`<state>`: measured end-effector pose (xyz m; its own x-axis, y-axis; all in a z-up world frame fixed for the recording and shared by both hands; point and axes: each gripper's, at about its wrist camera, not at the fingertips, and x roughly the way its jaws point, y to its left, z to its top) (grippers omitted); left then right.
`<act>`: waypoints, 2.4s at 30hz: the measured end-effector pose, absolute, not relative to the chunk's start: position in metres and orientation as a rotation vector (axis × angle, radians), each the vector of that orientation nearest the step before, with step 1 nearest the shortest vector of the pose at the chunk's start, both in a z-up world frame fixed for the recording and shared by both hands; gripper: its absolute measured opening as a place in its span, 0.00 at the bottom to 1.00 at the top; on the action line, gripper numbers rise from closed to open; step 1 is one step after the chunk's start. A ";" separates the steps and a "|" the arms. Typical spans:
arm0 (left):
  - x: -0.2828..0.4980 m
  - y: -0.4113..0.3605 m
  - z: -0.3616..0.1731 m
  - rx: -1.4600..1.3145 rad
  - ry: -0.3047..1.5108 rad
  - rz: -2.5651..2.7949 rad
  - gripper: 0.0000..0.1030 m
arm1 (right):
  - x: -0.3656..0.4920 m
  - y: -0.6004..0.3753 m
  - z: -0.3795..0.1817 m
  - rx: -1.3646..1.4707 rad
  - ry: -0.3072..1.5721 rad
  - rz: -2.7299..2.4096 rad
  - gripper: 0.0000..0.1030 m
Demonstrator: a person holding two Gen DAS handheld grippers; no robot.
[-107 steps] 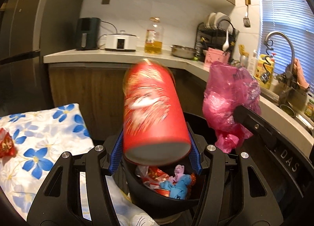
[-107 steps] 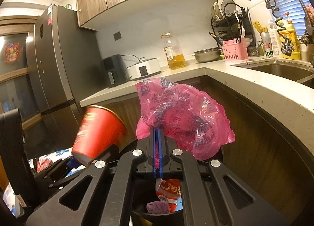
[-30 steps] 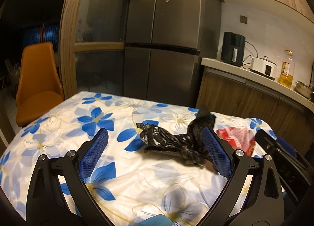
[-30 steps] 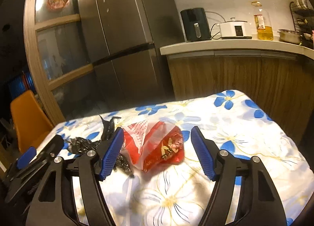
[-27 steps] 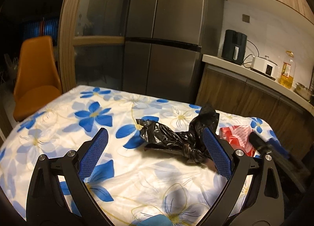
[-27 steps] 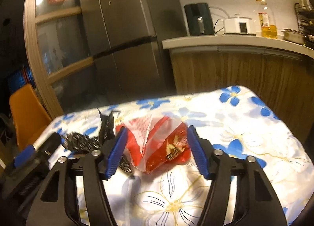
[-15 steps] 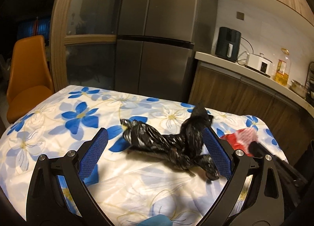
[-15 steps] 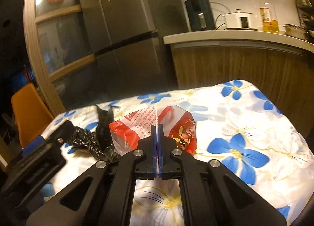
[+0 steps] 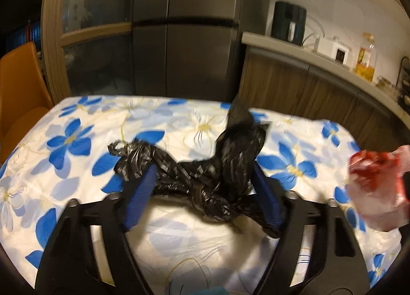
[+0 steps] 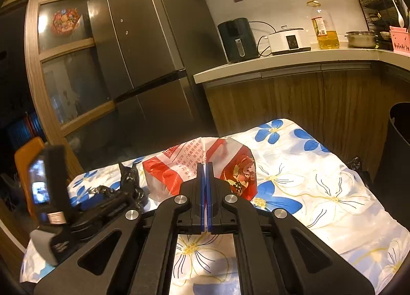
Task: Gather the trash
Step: 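Grasp the black plastic bag with the left tool while the right tool grasps the red-white snack bag, then lift the black bag and snack bag and carry both over the bin, then open both tools to drop the black bag and snack bag into the bin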
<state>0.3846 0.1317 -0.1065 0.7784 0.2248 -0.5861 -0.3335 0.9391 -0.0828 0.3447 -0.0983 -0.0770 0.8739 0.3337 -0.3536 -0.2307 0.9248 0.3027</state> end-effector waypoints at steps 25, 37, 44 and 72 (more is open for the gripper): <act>0.330 0.075 -0.059 -0.175 0.506 0.193 0.06 | 0.289 -0.155 -0.044 0.266 0.356 0.316 0.02; 0.300 -0.056 -0.010 -0.096 0.413 -0.023 0.07 | 0.248 -0.251 -0.019 0.295 0.259 0.168 0.02; 0.300 -0.149 0.006 -0.072 0.380 -0.186 0.07 | 0.235 -0.318 -0.015 0.302 0.214 0.017 0.02; 0.352 -0.278 -0.034 -0.028 0.425 -0.417 0.11 | 0.276 -0.413 -0.041 0.323 0.260 -0.140 0.17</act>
<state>0.3522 -0.2775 -0.0336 0.8278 -0.3987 -0.3948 0.3871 0.9151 -0.1126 0.2765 -0.4131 -0.0410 0.9571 -0.0943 -0.2739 0.1769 0.9390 0.2949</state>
